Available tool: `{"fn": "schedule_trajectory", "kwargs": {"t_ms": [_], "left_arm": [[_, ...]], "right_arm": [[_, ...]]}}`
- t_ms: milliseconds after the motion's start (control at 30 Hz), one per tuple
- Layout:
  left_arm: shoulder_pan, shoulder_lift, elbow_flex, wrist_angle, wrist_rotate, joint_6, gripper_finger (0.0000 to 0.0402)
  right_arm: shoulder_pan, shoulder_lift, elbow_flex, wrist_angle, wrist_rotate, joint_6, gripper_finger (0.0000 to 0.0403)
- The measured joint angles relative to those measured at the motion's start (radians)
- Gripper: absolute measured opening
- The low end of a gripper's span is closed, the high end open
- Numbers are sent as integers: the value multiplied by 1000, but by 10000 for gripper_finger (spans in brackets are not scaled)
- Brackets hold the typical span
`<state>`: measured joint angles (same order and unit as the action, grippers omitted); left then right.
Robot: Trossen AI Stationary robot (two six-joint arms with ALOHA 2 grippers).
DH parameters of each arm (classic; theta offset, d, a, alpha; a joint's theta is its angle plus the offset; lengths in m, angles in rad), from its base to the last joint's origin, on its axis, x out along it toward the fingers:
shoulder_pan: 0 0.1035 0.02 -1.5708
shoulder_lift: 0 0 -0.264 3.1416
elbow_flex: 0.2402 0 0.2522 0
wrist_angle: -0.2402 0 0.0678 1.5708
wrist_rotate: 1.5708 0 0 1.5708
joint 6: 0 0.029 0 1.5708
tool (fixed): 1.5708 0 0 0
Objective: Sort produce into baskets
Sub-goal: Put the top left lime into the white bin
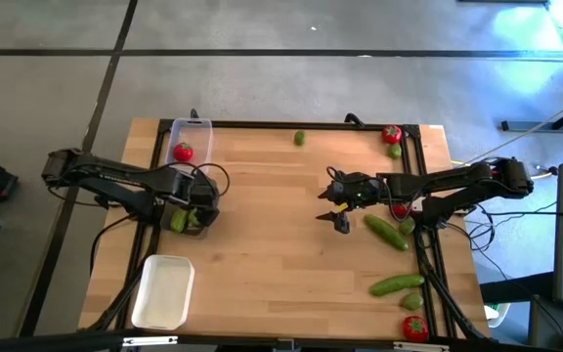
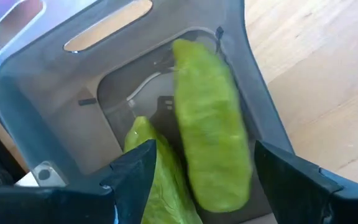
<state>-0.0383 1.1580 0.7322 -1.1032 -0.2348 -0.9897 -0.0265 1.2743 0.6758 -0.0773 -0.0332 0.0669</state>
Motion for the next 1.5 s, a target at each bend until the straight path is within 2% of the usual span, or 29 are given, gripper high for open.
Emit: {"fn": "schedule_trajectory", "kwargs": {"t_ms": [300,467,700,833,1067,1233,1367,1500], "left_arm": [[0,-30,77,36,-10,115,265],[0,-49,98,147,-30,190,265],[0,-50,85,407,-46,337,265],[-7,-49,42,597,-64,416,265],[-22,-48,-34,807,-66,458,265],[-28,-48,-55,824,-65,448,265],[-34,-48,-55,829,-65,445,265],[-34,-48,-55,833,-65,446,265]], "right_arm": [[0,0,0,4,15,2,289],[0,0,0,5,132,7,289],[0,0,0,46,389,8,289],[0,0,0,110,445,4,289],[-1,0,0,231,479,-90,289],[-64,6,1,268,437,-90,291],[-140,10,1,271,381,-43,314],[-218,35,1,293,380,-42,351]]}}
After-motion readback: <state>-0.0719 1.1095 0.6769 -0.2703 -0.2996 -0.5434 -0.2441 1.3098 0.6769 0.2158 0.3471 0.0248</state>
